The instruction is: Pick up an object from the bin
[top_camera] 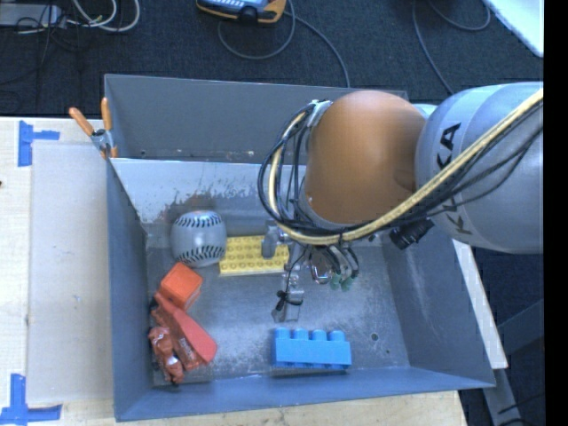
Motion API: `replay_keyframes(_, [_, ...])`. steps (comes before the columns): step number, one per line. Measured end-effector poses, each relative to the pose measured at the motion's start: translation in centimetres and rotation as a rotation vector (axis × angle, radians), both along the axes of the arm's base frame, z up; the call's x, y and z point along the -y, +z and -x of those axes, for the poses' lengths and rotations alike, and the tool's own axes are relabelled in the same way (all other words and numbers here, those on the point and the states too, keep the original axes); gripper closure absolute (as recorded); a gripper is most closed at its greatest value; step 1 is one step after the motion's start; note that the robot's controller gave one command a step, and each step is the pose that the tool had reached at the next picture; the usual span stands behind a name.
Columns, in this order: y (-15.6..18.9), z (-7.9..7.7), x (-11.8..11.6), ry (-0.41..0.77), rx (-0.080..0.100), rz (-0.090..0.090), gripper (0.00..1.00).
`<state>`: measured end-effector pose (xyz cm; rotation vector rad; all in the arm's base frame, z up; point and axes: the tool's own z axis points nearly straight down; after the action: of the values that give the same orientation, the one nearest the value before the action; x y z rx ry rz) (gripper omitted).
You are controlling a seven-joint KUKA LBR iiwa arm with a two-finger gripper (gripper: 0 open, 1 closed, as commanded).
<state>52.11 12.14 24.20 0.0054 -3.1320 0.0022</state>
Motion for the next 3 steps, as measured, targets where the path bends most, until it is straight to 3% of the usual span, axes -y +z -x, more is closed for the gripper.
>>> replay_keyframes(1, [0.4, -0.2, 0.1, -0.004, 0.008, -0.001, 0.00])
replay_keyframes(2, [-6.5, -2.0, -4.9, 0.070, 0.010, -0.003, 0.00])
replay_keyframes(3, [-8.8, -1.6, -9.5, -0.047, 0.002, 0.001, 0.00])
